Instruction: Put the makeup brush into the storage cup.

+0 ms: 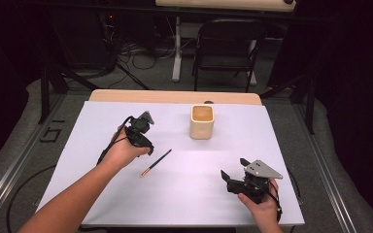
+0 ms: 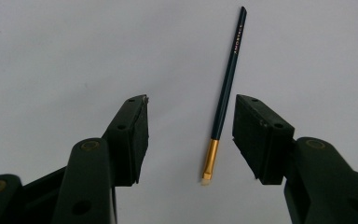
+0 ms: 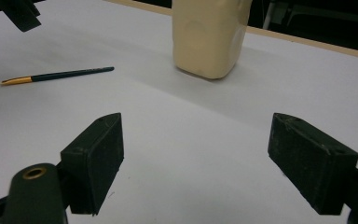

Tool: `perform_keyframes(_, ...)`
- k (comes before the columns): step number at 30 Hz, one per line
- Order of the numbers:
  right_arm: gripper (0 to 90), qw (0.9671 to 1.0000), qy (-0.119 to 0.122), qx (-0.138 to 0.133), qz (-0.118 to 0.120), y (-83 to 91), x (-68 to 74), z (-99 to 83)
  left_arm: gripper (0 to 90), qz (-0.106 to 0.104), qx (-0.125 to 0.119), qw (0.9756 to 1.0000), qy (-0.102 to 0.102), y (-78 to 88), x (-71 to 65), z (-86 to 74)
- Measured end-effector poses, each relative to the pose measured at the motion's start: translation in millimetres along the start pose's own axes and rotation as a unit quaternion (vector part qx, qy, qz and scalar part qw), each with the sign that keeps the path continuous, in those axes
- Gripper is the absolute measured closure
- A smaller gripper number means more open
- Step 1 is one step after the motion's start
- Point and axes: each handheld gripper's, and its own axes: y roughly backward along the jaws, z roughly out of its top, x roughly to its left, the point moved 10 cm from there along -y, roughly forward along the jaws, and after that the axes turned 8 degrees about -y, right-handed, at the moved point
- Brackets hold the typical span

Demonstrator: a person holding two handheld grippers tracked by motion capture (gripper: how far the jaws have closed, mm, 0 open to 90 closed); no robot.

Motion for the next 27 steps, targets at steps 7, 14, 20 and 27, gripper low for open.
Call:
perform_keyframes(7,18.0,1.0000,0.000,0.000,0.000,0.0,-0.2,0.1,45.9,0.000,0.003,1.0000,-0.001,-1.0,-0.7,-0.1)
perform_keyframes(14,18.0,1.0000,0.000,-0.001,0.000,-0.3,-0.1,0.1,46.3,-0.002,0.008,1.0000,-0.002,-2.8,-1.9,0.2)
perform_keyframes(20,18.1,1.0000,0.000,-0.001,0.001,-0.3,-0.1,0.1,46.8,-0.005,0.010,0.9999,-0.004,-6.2,-5.6,1.9)
perform_keyframes(27,18.1,1.0000,0.001,0.000,0.001,-0.3,-0.2,-0.1,48.3,-0.008,0.018,0.9997,-0.010,-10.4,-9.7,3.1)
